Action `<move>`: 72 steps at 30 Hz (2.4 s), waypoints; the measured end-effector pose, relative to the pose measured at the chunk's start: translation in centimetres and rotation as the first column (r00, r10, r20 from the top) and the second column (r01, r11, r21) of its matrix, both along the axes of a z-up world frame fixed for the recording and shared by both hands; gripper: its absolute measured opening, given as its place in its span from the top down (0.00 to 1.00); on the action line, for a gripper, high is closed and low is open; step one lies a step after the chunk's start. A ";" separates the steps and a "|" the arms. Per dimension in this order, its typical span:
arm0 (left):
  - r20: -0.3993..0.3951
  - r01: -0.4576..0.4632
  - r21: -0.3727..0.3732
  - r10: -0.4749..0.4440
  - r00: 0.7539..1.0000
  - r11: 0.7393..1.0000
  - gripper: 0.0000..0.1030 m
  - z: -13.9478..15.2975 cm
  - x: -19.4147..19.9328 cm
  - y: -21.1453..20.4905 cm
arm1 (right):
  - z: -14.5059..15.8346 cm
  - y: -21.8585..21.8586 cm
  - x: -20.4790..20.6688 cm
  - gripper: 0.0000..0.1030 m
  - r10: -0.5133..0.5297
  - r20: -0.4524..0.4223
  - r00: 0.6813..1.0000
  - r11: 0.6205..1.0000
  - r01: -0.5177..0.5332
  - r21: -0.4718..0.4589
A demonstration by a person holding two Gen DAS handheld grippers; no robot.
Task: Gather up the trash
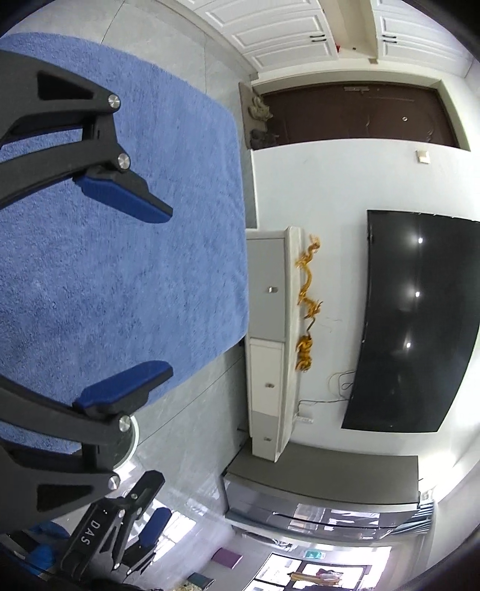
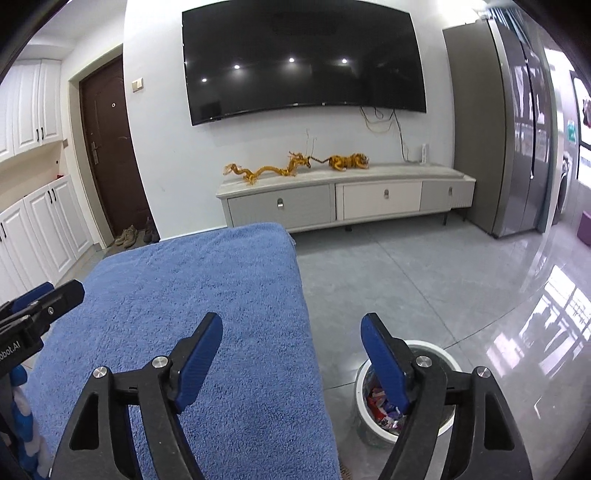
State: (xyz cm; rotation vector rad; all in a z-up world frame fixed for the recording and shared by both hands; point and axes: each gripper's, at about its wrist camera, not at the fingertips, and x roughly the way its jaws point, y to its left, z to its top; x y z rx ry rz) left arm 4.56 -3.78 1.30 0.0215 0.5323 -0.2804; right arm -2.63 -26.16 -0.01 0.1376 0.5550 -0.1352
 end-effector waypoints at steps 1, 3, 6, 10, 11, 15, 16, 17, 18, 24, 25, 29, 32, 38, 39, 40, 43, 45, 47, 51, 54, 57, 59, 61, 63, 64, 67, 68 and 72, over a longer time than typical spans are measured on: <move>0.010 -0.006 0.004 0.006 1.000 1.000 0.26 0.2 -0.2 0.0 | 0.1 0.1 -0.2 0.26 -0.004 0.007 1.000 1.000 0.004 -0.007; 0.027 -0.013 0.009 0.013 1.000 1.000 0.26 0.4 -0.9 0.0 | 0.3 0.0 -0.5 0.25 -0.013 0.016 1.000 1.000 0.013 -0.011; 0.046 -0.015 0.016 0.015 0.999 1.000 0.25 0.8 -1.4 -0.1 | 0.4 -0.4 -1.2 0.24 -0.031 0.025 0.999 0.999 0.031 -0.013; 0.064 -0.025 0.022 0.023 0.998 0.999 0.22 0.9 -1.8 -0.2 | 0.2 -0.7 -1.3 0.23 -0.053 0.025 0.998 0.999 0.054 -0.011; 0.068 -0.028 0.023 0.027 0.997 0.999 0.21 1.0 -1.9 -0.2 | 0.1 -0.8 -1.5 0.23 -0.058 0.024 0.998 0.998 0.058 -0.011; 0.074 -0.047 0.023 0.045 0.996 0.999 0.16 1.1 -1.8 0.1 | 0.0 -1.0 -1.6 0.22 -0.075 0.021 0.997 0.997 0.076 -0.016; 0.075 -0.051 0.021 0.050 0.996 0.998 0.15 1.1 -1.9 0.1 | 0.0 -0.9 -1.5 0.22 -0.078 0.021 0.997 0.997 0.078 -0.020; 0.077 -0.054 0.019 0.052 0.996 0.998 0.14 1.1 -1.9 0.1 | 0.0 -0.9 -1.7 0.22 -0.079 0.021 0.997 0.997 0.079 -0.023; 0.080 -0.058 0.015 0.057 0.995 0.998 0.13 1.1 -2.0 0.2 | 0.0 -0.8 -1.7 0.21 -0.081 0.022 0.997 0.996 0.081 -0.028; 0.113 -0.081 0.009 0.079 0.990 0.997 0.05 1.2 -2.3 0.5 | 0.0 -0.6 -2.0 0.16 -0.099 0.034 0.995 0.994 0.100 -0.050; 0.114 -0.085 0.008 0.083 0.990 0.996 0.05 1.2 -2.4 0.6 | 0.0 -0.5 -2.0 0.16 -0.100 0.034 0.994 0.994 0.102 -0.050; 0.117 -0.094 0.019 0.092 0.989 0.995 0.05 1.2 -2.4 0.5 | 0.0 -0.6 -2.2 0.12 -0.111 0.035 0.993 0.992 0.113 -0.052; 0.122 -0.095 0.029 0.090 0.988 0.995 0.05 1.2 -2.4 0.3 | 0.0 -0.9 -2.3 0.12 -0.119 0.038 0.992 0.991 0.120 -0.050; 0.122 -0.088 0.043 0.082 0.989 0.995 0.05 1.1 -2.4 0.0 | 0.0 -1.3 -2.5 0.11 -0.127 0.041 0.991 0.990 0.129 -0.053; 0.121 -0.087 0.045 0.081 0.989 0.995 0.05 1.1 -2.4 0.0 | 0.1 -1.3 -2.5 0.11 -0.129 0.043 0.991 0.990 0.131 -0.054; 0.122 -0.087 0.047 0.080 0.989 0.995 0.05 1.0 -2.4 0.0 | 0.1 -1.4 -2.6 0.11 -0.133 0.045 0.990 0.989 0.135 -0.056; 0.128 -0.089 0.065 0.080 0.989 0.994 0.05 0.8 -2.3 -0.1 | 0.0 -1.6 -2.6 0.10 -0.139 0.044 0.989 0.988 0.142 -0.059; 0.122 -0.086 0.075 0.077 0.989 0.993 0.05 0.5 -2.1 -0.3 | -0.2 -1.6 -2.6 0.09 -0.144 0.039 0.989 0.988 0.146 -0.057; 0.117 -0.087 0.087 0.076 0.990 0.992 0.05 0.1 -1.9 -0.4 | -0.4 -1.8 -2.5 0.09 -0.147 0.031 0.989 0.987 0.148 -0.055; 0.109 -0.086 0.099 0.075 0.991 0.991 0.05 -0.4 -1.7 -0.4 | -0.9 -1.8 -2.3 0.09 -0.149 0.016 0.989 0.987 0.150 -0.054; 0.112 -0.088 0.102 0.076 0.991 0.991 0.05 -0.4 -1.6 -0.5 | -1.1 -1.9 -2.2 0.09 -0.149 0.011 0.989 0.987 0.150 -0.055; 0.113 -0.087 0.105 0.075 0.991 0.991 0.05 -0.6 -1.6 -0.5 | -1.2 -2.0 -2.1 0.09 -0.149 0.007 0.989 0.987 0.149 -0.055; 0.112 -0.088 0.108 0.076 0.991 0.990 0.05 -0.7 -1.6 -0.5 | -1.3 -2.1 -2.0 0.09 -0.150 0.002 0.989 0.987 0.149 -0.054; 0.112 -0.088 0.109 0.075 0.991 0.990 0.05 -0.8 -1.5 -0.5 | -1.4 -2.1 -1.9 0.09 -0.151 -0.001 0.989 0.987 0.151 -0.052; 0.112 -0.087 0.108 0.075 0.991 0.990 0.04 -0.8 -1.5 -0.5 | -1.5 -2.2 -1.9 0.09 -0.152 -0.005 0.988 0.987 0.152 -0.051; 0.112 -0.087 0.108 0.075 0.991 0.990 0.04 -0.8 -1.5 -0.5 | -1.5 -2.2 -1.9 0.09 -0.153 -0.006 0.988 0.987 0.153 -0.050; 0.113 -0.084 0.111 0.071 0.991 0.990 0.04 -0.8 -1.6 -0.5 | -1.6 -2.2 -1.9 0.09 -0.154 -0.007 0.988 0.987 0.153 -0.049; 0.113 -0.082 0.111 0.070 0.991 0.990 0.04 -0.9 -1.6 -0.6 | -1.6 -2.2 -1.9 0.09 -0.153 -0.008 0.988 0.987 0.152 -0.049; 0.113 -0.079 0.111 0.067 0.991 0.991 0.04 -0.9 -1.7 -0.6 | -1.7 -2.2 -1.9 0.09 -0.152 -0.008 0.988 0.987 0.151 -0.050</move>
